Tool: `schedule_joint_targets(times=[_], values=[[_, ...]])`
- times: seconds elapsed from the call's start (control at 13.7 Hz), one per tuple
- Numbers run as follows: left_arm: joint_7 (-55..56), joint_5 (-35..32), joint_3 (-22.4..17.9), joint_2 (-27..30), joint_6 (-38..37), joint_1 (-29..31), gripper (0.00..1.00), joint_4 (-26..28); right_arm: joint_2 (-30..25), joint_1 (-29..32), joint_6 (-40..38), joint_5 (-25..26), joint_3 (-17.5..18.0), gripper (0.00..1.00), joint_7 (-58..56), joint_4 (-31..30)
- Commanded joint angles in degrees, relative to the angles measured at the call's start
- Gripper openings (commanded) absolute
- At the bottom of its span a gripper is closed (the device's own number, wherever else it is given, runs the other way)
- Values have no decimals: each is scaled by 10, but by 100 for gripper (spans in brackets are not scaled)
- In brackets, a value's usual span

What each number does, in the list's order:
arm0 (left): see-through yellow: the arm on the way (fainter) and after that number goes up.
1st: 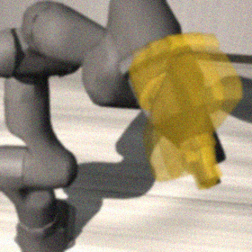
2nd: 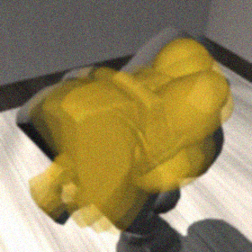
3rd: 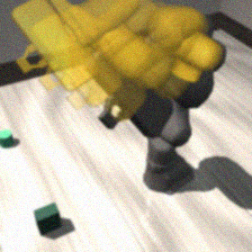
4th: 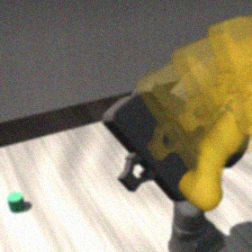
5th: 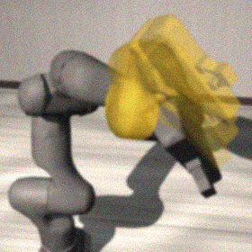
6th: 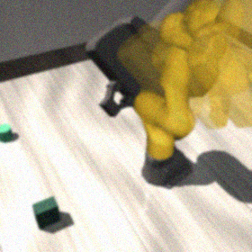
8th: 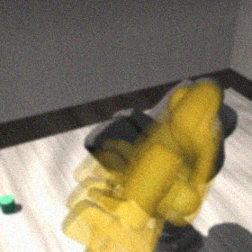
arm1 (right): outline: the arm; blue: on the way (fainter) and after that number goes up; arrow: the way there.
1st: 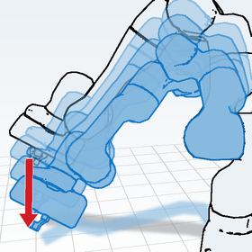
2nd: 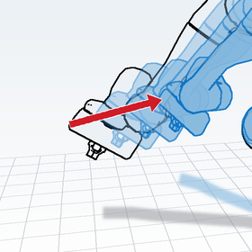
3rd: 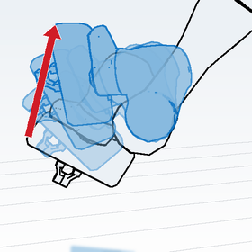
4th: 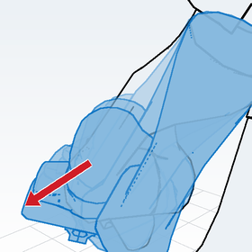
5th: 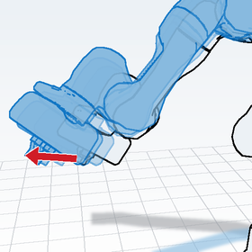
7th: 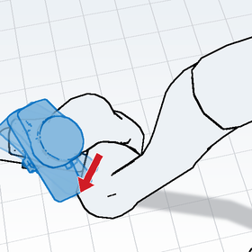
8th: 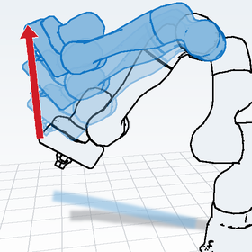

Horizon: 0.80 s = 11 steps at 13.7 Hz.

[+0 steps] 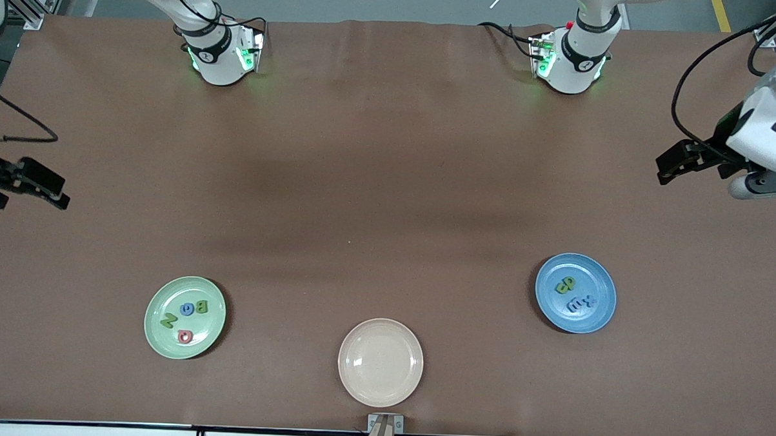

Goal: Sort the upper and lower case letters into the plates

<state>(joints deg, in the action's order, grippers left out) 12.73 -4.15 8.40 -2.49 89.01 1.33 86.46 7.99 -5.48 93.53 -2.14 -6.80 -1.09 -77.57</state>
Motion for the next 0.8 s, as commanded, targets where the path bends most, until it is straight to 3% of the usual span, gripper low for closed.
schedule_joint_targets(times=[0.0, 0.15, 0.73], values=[[-14, 13, -13, 21, -5, -8, 100, 17, -103, 29, 10, 13, 41, 100, 29, -96], [-17, 13, -8, 19, -5, -7, 100, 13, -137, 43, 10, 14, 66, 100, 30, -128], [-51, 44, -19, 38, -26, -4, 100, 31, -137, 28, -45, 21, 55, 100, 28, -120]])
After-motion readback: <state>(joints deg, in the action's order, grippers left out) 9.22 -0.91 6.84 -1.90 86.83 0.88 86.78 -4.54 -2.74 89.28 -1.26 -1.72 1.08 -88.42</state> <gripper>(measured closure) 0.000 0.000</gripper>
